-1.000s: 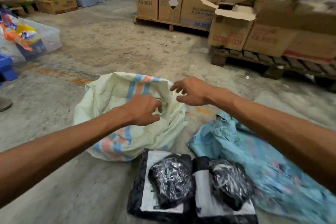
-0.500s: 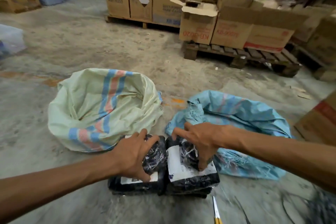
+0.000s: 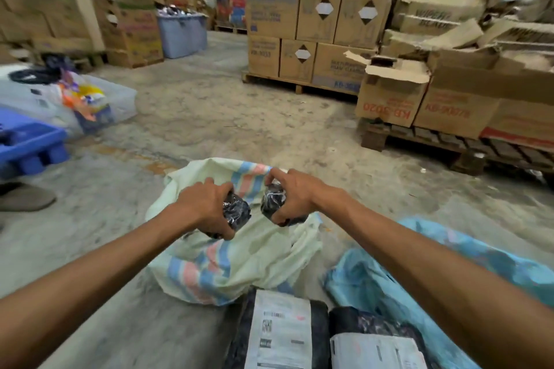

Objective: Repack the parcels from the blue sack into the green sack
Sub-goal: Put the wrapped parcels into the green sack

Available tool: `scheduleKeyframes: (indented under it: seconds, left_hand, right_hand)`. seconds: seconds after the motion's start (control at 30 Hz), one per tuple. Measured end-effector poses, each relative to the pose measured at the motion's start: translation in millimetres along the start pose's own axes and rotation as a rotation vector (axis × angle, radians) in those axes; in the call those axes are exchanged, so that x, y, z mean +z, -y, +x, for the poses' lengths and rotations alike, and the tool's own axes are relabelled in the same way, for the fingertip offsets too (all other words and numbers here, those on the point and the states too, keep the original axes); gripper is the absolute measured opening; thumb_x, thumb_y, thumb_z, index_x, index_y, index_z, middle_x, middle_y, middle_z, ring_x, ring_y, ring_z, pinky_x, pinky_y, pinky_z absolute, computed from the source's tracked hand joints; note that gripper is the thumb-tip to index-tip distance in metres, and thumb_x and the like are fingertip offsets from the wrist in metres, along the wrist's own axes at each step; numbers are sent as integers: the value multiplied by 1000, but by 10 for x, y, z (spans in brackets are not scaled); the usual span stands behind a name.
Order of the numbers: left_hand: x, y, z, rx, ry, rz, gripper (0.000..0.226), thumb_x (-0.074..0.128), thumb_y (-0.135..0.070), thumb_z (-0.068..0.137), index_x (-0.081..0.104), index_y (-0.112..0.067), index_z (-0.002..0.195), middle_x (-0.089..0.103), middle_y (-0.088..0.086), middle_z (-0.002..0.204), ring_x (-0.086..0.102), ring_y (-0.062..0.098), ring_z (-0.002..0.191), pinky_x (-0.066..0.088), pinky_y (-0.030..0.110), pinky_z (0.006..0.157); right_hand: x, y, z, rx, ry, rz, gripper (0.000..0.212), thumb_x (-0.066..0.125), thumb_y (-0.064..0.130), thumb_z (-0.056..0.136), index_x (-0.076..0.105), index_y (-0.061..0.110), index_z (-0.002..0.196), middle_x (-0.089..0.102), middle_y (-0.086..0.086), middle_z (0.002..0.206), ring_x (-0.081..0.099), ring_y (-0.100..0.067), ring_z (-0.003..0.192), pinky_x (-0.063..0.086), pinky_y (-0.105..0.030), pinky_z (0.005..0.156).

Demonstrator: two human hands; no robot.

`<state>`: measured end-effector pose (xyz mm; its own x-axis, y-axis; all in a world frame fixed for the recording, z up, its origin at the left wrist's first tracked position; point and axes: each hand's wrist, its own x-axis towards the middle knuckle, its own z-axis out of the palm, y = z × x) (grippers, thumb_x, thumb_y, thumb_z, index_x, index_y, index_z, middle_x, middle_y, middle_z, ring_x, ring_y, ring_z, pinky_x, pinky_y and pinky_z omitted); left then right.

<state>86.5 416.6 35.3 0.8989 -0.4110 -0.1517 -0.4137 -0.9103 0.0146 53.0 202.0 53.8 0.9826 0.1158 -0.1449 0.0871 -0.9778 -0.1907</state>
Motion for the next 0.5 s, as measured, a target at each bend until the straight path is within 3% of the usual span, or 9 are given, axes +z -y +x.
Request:
scheduleKeyframes:
  seconds: [0.13, 0.23, 0.4, 0.5]
  left_hand:
    - [430, 292, 428, -63, 164, -86, 97, 78, -60, 41, 45, -33, 128, 53, 0, 114, 58, 20, 96, 48, 30, 73]
    - [800, 426, 703, -92, 260, -256, 98, 76, -59, 36, 49, -31, 126, 58, -4, 109, 60, 18, 96, 56, 33, 82]
    - [1354, 590, 1048, -85, 294, -300, 95, 82, -55, 43, 49, -30, 128, 58, -3, 118, 61, 18, 103, 55, 34, 89]
    - [1572, 666, 1124, -78, 202, -218, 96, 83, -51, 49, 43, -31, 134, 50, 4, 124, 58, 23, 108, 53, 36, 91]
  right_hand:
    - [413, 43, 637, 70, -12, 314, 67, 80, 36, 67, 47, 28, 125, 58, 4, 106, 60, -23, 99, 50, -31, 77]
    - [794, -15, 1005, 179, -2, 494, 60, 77, 34, 67, 49, 25, 118, 63, -1, 105, 62, -24, 96, 52, -33, 77]
    - [1347, -183, 1371, 280, 40, 378, 77, 66, 52, 47, 47, 32, 119, 68, -2, 105, 65, -26, 100, 54, -36, 86]
    - [1542, -247, 1484, 234, -5, 261, 77, 73, 50, 59, 44, 32, 128, 61, -4, 119, 61, -27, 110, 52, -39, 95]
